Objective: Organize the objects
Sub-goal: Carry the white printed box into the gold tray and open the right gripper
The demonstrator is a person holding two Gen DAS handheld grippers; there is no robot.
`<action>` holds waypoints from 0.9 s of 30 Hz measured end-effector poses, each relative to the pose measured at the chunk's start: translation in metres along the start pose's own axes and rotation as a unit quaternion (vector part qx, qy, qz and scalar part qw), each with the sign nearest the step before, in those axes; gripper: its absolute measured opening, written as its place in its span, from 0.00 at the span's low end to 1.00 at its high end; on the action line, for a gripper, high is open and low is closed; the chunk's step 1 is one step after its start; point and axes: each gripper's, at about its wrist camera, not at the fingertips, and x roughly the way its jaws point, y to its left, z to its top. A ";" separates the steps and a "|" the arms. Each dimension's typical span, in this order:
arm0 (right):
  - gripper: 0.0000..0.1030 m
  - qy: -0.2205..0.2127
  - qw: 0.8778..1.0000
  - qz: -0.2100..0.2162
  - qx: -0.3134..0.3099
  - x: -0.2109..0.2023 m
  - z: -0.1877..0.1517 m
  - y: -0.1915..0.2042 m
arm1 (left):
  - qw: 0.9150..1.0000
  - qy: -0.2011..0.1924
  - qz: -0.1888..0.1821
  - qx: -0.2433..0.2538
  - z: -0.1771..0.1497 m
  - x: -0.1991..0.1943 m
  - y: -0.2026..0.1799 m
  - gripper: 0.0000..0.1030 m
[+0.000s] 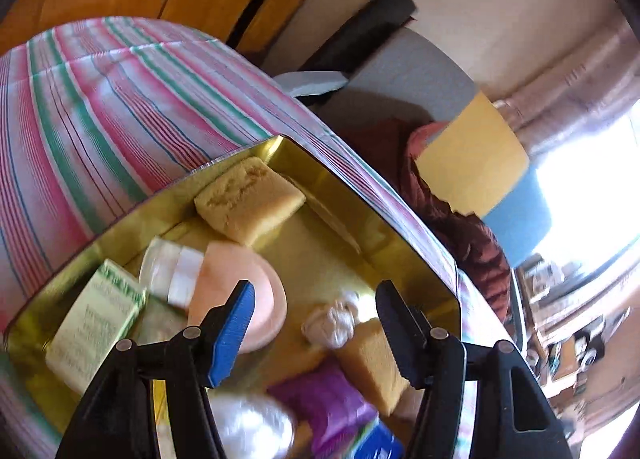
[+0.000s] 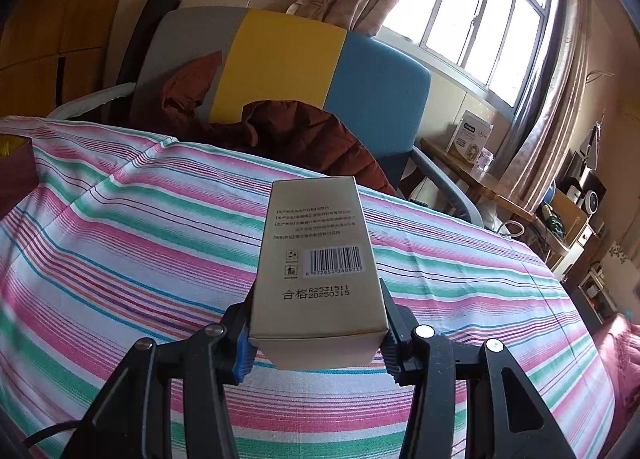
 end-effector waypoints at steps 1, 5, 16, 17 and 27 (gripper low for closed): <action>0.49 0.001 1.000 0.004 -0.003 0.000 0.000 0.001 | 1.000 0.001 -0.001 0.011 -0.005 -0.003 -0.003 0.62; 0.49 0.017 0.999 0.030 -0.026 0.001 0.004 0.010 | 0.998 0.011 -0.014 0.064 -0.024 -0.016 -0.016 0.62; 0.49 -0.032 0.978 0.203 -0.038 -0.053 0.061 0.080 | 0.991 0.023 -0.039 0.126 -0.057 -0.041 -0.035 0.62; 0.49 -0.041 0.974 0.216 -0.049 -0.059 0.067 0.091 | 0.991 0.023 -0.038 0.129 -0.059 -0.043 -0.035 0.62; 0.49 -0.065 0.933 0.328 -0.131 -0.086 0.116 0.195 | 0.991 0.015 -0.031 0.127 -0.065 -0.062 -0.019 0.62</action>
